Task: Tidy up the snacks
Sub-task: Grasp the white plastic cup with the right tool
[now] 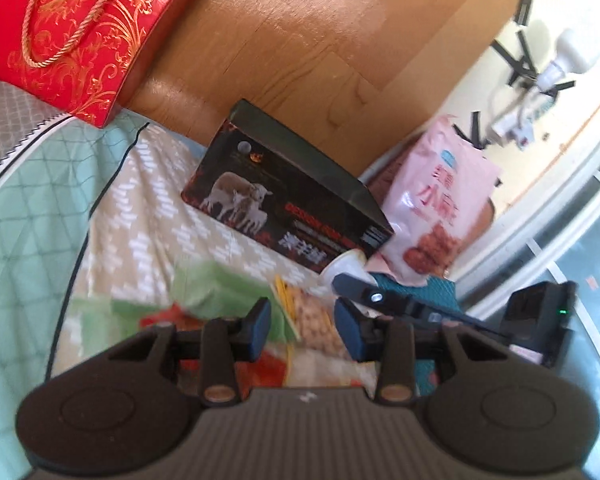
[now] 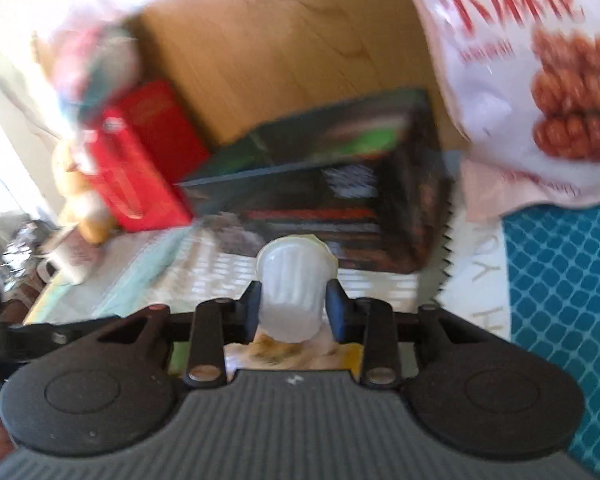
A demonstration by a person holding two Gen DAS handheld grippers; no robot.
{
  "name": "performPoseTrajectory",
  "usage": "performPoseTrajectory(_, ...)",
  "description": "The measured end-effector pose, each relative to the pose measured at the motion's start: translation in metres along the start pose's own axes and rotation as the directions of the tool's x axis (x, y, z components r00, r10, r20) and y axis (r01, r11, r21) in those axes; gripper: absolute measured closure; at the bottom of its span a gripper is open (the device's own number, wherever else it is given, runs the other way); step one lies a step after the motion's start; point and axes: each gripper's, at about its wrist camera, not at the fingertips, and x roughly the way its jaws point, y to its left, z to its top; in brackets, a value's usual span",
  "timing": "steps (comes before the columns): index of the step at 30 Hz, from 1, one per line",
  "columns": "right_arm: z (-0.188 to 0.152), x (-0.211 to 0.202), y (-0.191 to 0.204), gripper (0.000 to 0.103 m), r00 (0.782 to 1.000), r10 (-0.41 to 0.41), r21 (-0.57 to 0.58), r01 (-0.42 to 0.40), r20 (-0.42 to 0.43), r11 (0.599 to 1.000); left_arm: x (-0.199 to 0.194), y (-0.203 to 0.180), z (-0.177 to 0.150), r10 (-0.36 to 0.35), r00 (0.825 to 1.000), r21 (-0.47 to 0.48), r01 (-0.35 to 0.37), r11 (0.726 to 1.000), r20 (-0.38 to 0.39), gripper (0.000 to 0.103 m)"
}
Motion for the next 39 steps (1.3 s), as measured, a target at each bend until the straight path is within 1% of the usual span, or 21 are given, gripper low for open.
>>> performPoseTrajectory(2,-0.01,-0.018,0.023,0.066,0.998,0.057,-0.095,-0.056,0.006,0.994,-0.013,0.003,-0.005,-0.014,1.0,-0.005,0.014,1.0,0.008,0.067)
performPoseTrajectory(4,-0.022,-0.026,0.047,0.066,0.994,0.11,-0.189,-0.111,-0.016,0.976,-0.026,0.008,-0.01,-0.019,1.0,-0.021,0.019,1.0,0.021,0.062)
performPoseTrajectory(7,-0.052,-0.031,0.084,0.066,0.985,0.157,-0.335,-0.173,-0.073,0.926,-0.043,0.017,-0.019,-0.009,1.0,-0.041,0.01,0.999,0.03,0.062)
performPoseTrajectory(10,-0.083,-0.027,0.114,0.066,0.978,0.165,-0.472,-0.206,-0.128,0.857,-0.055,0.023,-0.03,0.006,1.0,-0.05,-0.005,0.999,0.026,0.062)
performPoseTrajectory(12,-0.101,-0.02,0.127,0.066,0.972,0.171,-0.521,-0.231,-0.161,0.821,-0.06,0.027,-0.039,0.017,1.0,-0.053,-0.016,0.998,0.013,0.062)
performPoseTrajectory(13,-0.104,-0.016,0.129,0.066,0.968,0.176,-0.523,-0.246,-0.182,0.816,-0.062,0.028,-0.044,0.021,1.0,-0.054,-0.021,0.998,0.005,0.062)
performPoseTrajectory(15,-0.113,-0.012,0.132,0.064,0.966,0.174,-0.531,-0.252,-0.193,0.809,-0.065,0.031,-0.053,0.029,1.0,-0.057,-0.03,0.998,-0.012,0.062)
performPoseTrajectory(17,-0.116,-0.013,0.133,0.064,0.969,0.159,-0.532,-0.237,-0.188,0.813,-0.069,0.034,-0.06,0.036,0.999,-0.064,-0.037,0.997,-0.021,0.062)
performPoseTrajectory(18,-0.115,-0.016,0.131,0.062,0.97,0.157,-0.522,-0.233,-0.186,0.821,-0.071,0.036,-0.062,0.035,0.999,-0.068,-0.037,0.997,-0.021,0.062)
performPoseTrajectory(20,-0.114,-0.023,0.128,0.053,0.973,0.153,-0.507,-0.22,-0.171,0.833,-0.078,0.039,-0.064,0.031,0.999,-0.079,-0.032,0.996,-0.013,0.062)
performPoseTrajectory(24,-0.12,-0.039,0.124,0.05,0.98,0.13,-0.498,-0.19,-0.153,0.846,-0.089,0.039,-0.066,0.017,1.0,-0.081,-0.017,0.997,0.004,0.062)
performPoseTrajectory(27,-0.126,-0.041,0.119,0.048,0.979,0.124,-0.48,-0.189,-0.165,0.857,-0.092,0.03,-0.068,0.012,1.0,-0.043,-0.011,0.999,0.005,0.054)
performPoseTrajectory(30,-0.127,-0.04,0.121,0.048,0.977,0.128,-0.474,-0.194,-0.168,0.859,-0.088,0.015,-0.072,0.028,1.0,0.031,-0.028,0.999,-0.003,0.053)
performPoseTrajectory(32,-0.127,-0.036,0.125,0.049,0.977,0.135,-0.473,-0.199,-0.167,0.858,-0.083,0.006,-0.075,0.042,0.999,0.08,-0.041,0.996,-0.011,0.057)
performPoseTrajectory(33,-0.127,-0.034,0.127,0.051,0.977,0.135,-0.474,-0.199,-0.166,0.858,-0.08,0.005,-0.077,0.049,0.999,0.097,-0.047,0.994,-0.02,0.062)
performPoseTrajectory(34,-0.127,-0.031,0.128,0.062,0.976,0.137,-0.475,-0.202,-0.169,0.856,-0.075,0.004,-0.078,0.055,0.998,0.108,-0.051,0.993,-0.035,0.069)
performPoseTrajectory(35,-0.127,-0.029,0.129,0.065,0.979,0.127,-0.482,-0.188,-0.158,0.856,-0.07,0.004,-0.079,0.058,0.997,0.114,-0.053,0.992,-0.041,0.069)
performPoseTrajectory(36,-0.127,-0.029,0.131,0.07,0.982,0.114,-0.488,-0.174,-0.149,0.855,-0.069,0.004,-0.079,0.055,0.998,0.115,-0.051,0.992,-0.036,0.069)
performPoseTrajectory(39,-0.122,-0.031,0.128,0.07,0.984,0.12,-0.465,-0.169,-0.132,0.869,-0.067,0.001,-0.072,0.05,0.998,0.122,-0.044,0.992,-0.043,0.071)
